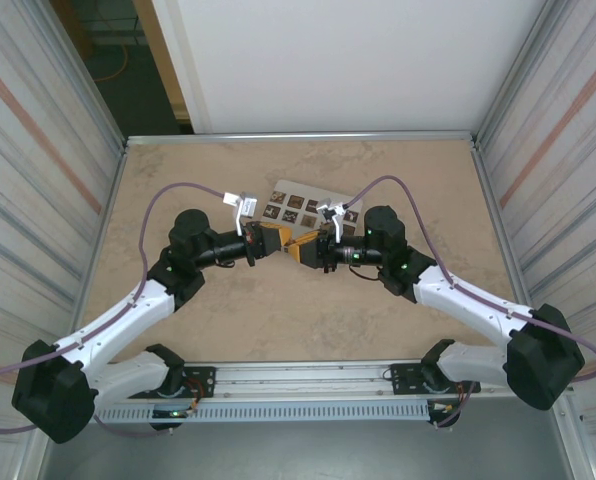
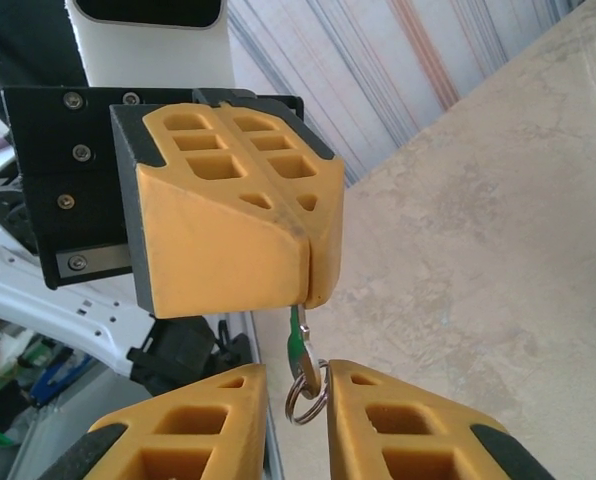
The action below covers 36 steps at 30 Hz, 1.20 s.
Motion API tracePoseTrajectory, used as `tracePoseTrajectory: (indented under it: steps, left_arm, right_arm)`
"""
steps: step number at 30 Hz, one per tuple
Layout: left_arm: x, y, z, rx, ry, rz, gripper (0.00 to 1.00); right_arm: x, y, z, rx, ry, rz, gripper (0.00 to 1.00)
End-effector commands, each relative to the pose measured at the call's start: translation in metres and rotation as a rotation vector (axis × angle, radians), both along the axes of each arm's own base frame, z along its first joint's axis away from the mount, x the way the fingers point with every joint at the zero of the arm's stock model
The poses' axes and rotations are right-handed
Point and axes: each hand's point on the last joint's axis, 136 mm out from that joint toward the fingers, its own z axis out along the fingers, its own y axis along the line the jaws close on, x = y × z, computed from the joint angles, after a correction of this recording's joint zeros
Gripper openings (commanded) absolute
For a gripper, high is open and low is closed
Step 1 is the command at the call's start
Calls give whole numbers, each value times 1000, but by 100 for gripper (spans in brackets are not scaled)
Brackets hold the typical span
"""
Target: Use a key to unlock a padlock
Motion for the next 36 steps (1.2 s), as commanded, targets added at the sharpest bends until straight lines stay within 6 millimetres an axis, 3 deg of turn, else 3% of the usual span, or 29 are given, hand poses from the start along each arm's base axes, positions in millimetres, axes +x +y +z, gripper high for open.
tracePoseTrajectory:
  steps: [1, 22, 28, 36]
  left_arm:
    - [-5, 1, 7, -20, -28, 0, 0]
    - [-4, 3, 5, -22, -23, 15, 0]
    - [-3, 3, 6, -26, -25, 16, 0]
    - [-2, 2, 7, -33, -22, 16, 0]
  right_arm:
    - [4, 2, 10, 21, -27, -18, 16]
    - [8, -13, 12, 10, -38, -70, 11]
    - [8, -9, 11, 11, -25, -58, 20]
    - [9, -2, 12, 18, -21, -39, 20]
